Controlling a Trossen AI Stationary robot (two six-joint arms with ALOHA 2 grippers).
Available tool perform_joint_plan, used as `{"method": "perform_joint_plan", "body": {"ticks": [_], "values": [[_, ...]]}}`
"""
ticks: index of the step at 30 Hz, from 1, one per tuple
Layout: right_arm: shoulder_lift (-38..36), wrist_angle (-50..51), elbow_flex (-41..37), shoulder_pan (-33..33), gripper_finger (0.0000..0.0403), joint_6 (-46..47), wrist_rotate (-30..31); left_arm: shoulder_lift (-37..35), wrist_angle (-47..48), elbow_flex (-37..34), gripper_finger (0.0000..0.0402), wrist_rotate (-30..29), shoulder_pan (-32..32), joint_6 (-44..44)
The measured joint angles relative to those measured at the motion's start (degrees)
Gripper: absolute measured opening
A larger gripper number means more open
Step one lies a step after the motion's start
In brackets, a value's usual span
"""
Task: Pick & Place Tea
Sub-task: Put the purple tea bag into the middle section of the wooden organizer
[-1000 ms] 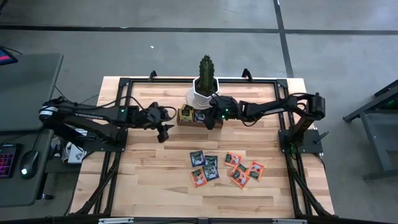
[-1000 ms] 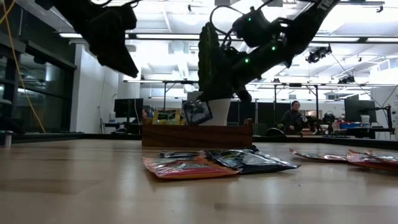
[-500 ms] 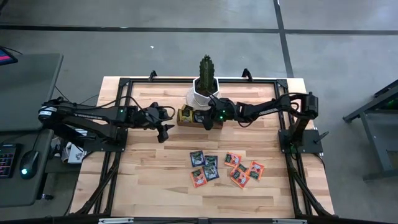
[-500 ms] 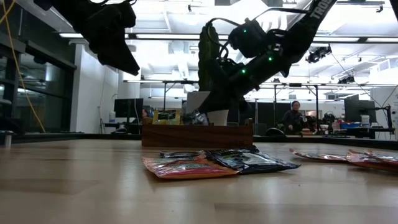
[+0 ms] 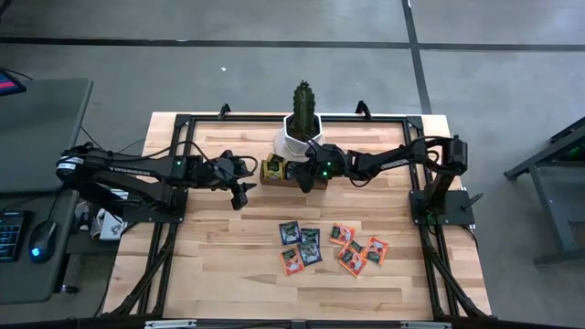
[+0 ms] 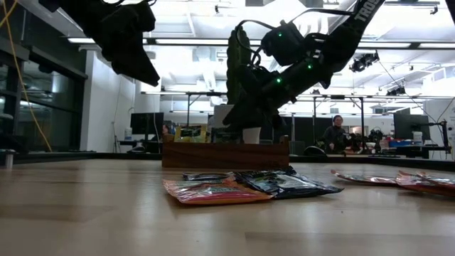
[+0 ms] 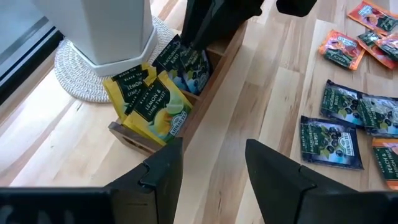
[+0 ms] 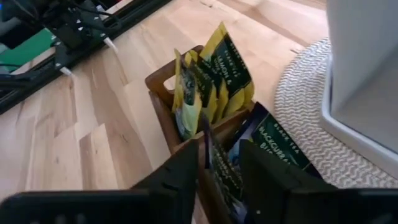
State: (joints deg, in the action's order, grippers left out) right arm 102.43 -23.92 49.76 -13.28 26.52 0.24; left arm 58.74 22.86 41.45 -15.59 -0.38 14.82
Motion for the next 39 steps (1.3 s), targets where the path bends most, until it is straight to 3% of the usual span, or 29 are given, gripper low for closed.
{"method": "perform_joint_plan", "body": {"ticks": [8,20,26,39], "values": [[-0.44,-0.44,0.0,0.02,0.0163,0.09,-3.81,1.25,-1.38,0.15,0.017,4.71,0.0,-1.0],[-9.05,6.94,0.04,0.64,0.0166,-6.52,-4.53,7.06,-4.28,0.11,0.017,7.59,-2.18,1.4],[-11.78,12.98,0.11,6.13,0.0167,-7.7,-6.6,11.38,-10.19,0.11,0.017,7.26,-7.36,2.98],[-10.85,14.18,0.11,18.27,0.0168,-3.46,5.96,22.97,-19.65,0.11,0.017,6.5,-14.34,8.19]]}}
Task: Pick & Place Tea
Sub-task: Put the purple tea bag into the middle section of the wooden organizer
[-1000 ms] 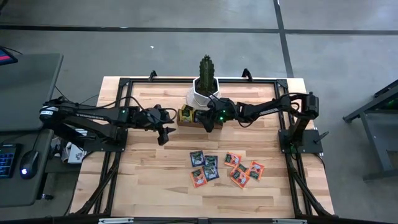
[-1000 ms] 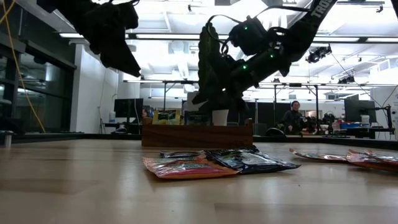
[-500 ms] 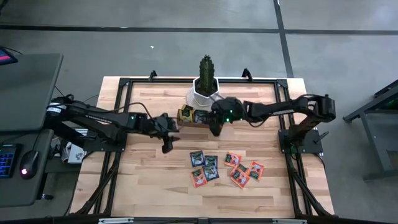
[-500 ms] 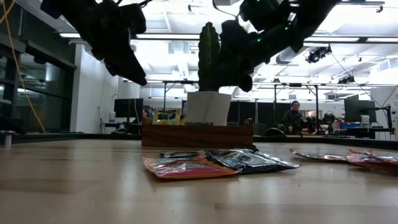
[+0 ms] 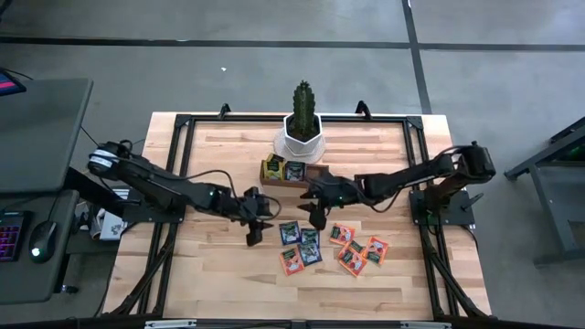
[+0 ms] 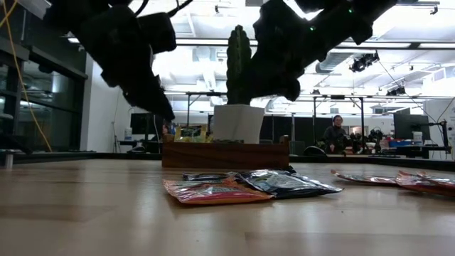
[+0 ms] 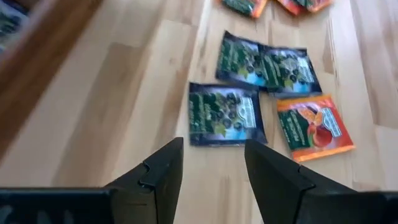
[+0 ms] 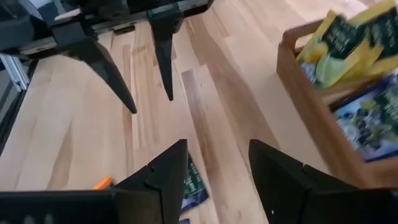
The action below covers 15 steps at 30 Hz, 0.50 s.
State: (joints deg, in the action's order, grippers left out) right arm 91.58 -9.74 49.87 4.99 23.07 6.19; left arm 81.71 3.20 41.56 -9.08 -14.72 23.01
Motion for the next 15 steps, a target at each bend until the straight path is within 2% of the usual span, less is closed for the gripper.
{"method": "perform_joint_plan", "body": {"ticks": [8,15], "values": [[4.28,-1.15,-0.07,3.93,0.0168,5.81,2.29,4.91,-1.63,-0.06,0.017,0.72,-4.78,3.24],[6.9,-2.46,-0.11,6.77,0.0168,10.04,3.58,5.71,-4.89,0.0,0.017,-1.23,-7.56,4.48]]}}
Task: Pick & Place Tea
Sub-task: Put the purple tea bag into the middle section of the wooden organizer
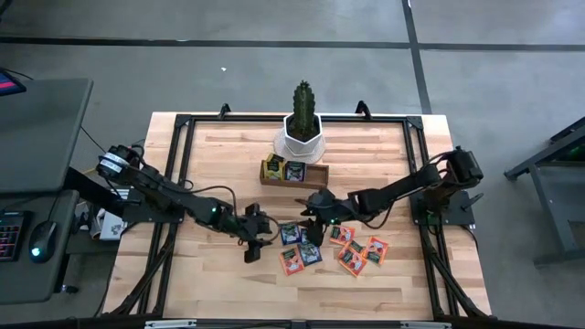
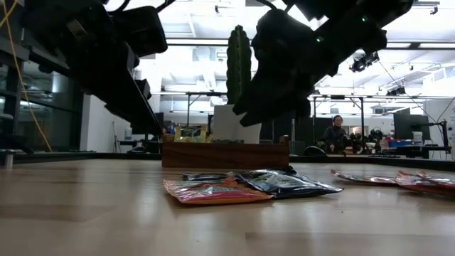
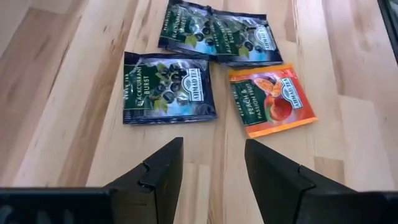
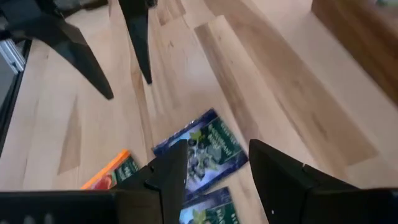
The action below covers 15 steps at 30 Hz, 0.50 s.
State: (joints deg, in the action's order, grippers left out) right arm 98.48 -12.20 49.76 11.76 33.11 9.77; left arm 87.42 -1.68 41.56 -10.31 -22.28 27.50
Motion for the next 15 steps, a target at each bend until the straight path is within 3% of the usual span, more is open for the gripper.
{"method": "perform_joint_plan", "body": {"ticks": [8,15], "values": [[0.67,-0.26,0.0,1.93,0.0168,3.23,2.94,0.0,-0.91,0.0,0.017,-0.61,0.09,-0.06],[0.94,-0.11,0.0,2.85,0.0168,4.61,4.09,3.91,-7.07,-0.09,0.017,0.04,0.04,-0.25]]}}
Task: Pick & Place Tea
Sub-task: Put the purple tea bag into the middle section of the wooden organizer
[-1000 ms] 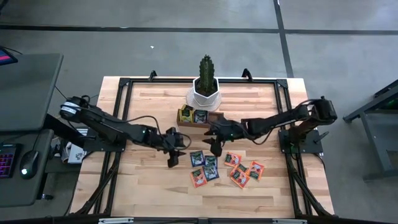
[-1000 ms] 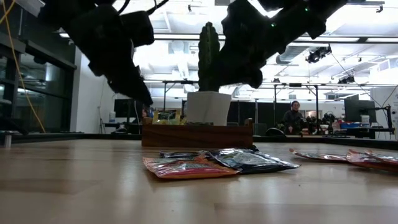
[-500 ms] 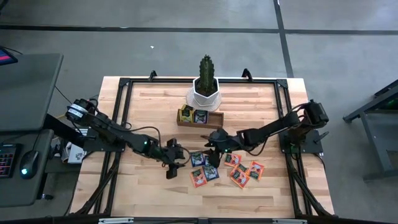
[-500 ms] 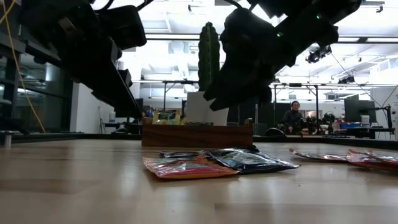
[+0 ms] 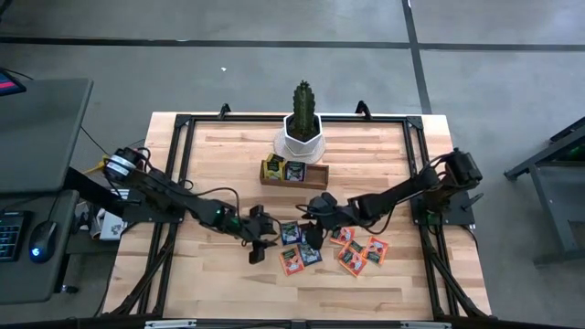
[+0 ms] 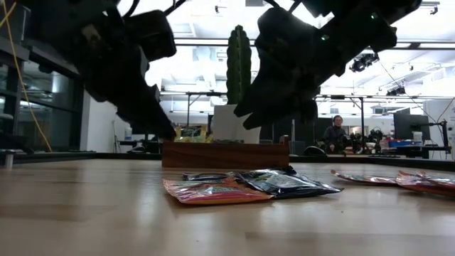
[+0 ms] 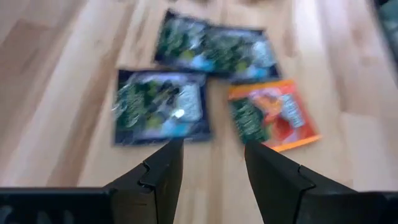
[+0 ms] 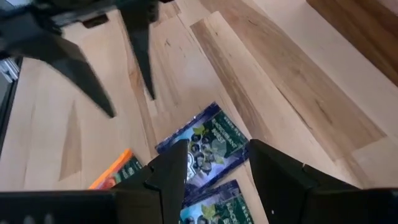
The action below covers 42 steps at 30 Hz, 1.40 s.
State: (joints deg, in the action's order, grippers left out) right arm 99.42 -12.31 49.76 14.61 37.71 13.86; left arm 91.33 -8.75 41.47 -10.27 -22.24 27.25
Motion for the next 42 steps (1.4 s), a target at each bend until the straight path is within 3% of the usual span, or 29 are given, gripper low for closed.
{"method": "perform_joint_plan", "body": {"ticks": [11,22,42], "values": [[0.83,1.04,0.02,0.28,0.0168,1.07,-0.79,2.34,-4.38,0.02,0.017,1.61,-0.18,0.6],[1.57,-0.35,0.02,0.54,0.0168,-0.52,-1.81,6.43,-8.93,0.08,0.017,-7.01,-0.26,10.7],[1.57,1.37,0.02,0.0,0.0168,0.17,-4.07,19.48,-11.66,7.27,0.017,-8.6,0.46,18.32]]}}
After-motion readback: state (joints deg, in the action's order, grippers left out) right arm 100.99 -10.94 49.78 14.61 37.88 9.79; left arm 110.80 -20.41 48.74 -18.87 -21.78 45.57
